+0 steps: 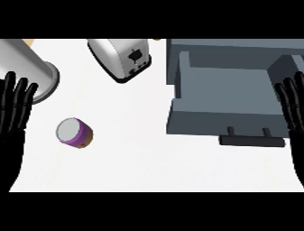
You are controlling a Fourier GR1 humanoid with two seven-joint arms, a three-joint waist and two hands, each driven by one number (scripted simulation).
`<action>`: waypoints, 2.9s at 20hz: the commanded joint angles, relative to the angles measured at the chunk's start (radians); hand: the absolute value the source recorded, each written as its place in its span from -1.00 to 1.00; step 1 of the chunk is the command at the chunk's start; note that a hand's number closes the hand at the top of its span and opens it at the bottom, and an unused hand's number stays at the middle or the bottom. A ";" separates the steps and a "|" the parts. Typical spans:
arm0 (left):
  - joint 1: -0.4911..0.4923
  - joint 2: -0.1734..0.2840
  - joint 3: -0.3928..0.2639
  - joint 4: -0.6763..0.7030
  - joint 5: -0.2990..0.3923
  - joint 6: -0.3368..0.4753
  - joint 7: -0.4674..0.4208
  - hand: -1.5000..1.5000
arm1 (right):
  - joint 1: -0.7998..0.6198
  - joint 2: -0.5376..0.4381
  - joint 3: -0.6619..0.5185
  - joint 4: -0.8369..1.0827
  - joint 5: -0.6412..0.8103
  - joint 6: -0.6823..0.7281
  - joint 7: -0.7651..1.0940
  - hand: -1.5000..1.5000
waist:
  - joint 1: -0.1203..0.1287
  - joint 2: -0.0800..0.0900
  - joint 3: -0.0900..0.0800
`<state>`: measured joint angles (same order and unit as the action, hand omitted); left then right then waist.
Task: Pick up the can, place it into the drawer and close the drawer
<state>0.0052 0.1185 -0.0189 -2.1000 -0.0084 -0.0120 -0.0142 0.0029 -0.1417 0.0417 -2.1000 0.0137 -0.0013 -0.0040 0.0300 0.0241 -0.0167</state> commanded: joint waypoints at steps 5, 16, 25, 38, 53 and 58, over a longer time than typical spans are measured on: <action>-0.087 -0.063 -0.058 0.006 -0.060 0.056 0.038 -1.00 | -0.053 0.011 -0.074 0.043 -0.032 -0.006 -0.026 -1.00 | -0.034 -0.024 0.017; 0.071 -0.116 -0.147 -0.022 -0.230 0.178 0.376 -1.00 | 0.158 0.037 -0.066 -0.052 -0.032 -0.036 0.228 -1.00 | -0.034 -0.026 0.017; 0.138 -0.103 -0.052 -0.101 -0.135 0.148 0.402 -1.00 | 0.159 0.060 -0.088 0.018 -0.011 -0.011 0.160 -1.00 | -0.028 -0.025 0.017; 0.047 -0.111 0.013 0.122 -0.129 0.153 0.306 -1.00 | 0.243 0.037 -0.216 0.040 -0.108 0.120 0.056 -1.00 | -0.033 -0.025 0.017; 0.062 -0.117 0.037 0.447 -0.087 0.201 0.010 -1.00 | 0.264 0.078 -0.209 0.044 -0.044 0.147 0.028 -1.00 | -0.033 -0.024 0.017; 0.018 -0.076 0.146 0.511 -0.044 0.150 -0.037 -1.00 | 0.241 0.072 -0.243 0.031 -0.085 0.165 0.060 -1.00 | -0.033 -0.024 0.017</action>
<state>0.0454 0.0220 0.0796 -1.6698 -0.0774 0.1470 0.0206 0.2548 -0.0609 -0.1754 -2.0589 -0.0473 0.1509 0.0367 -0.0022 -0.0003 0.0000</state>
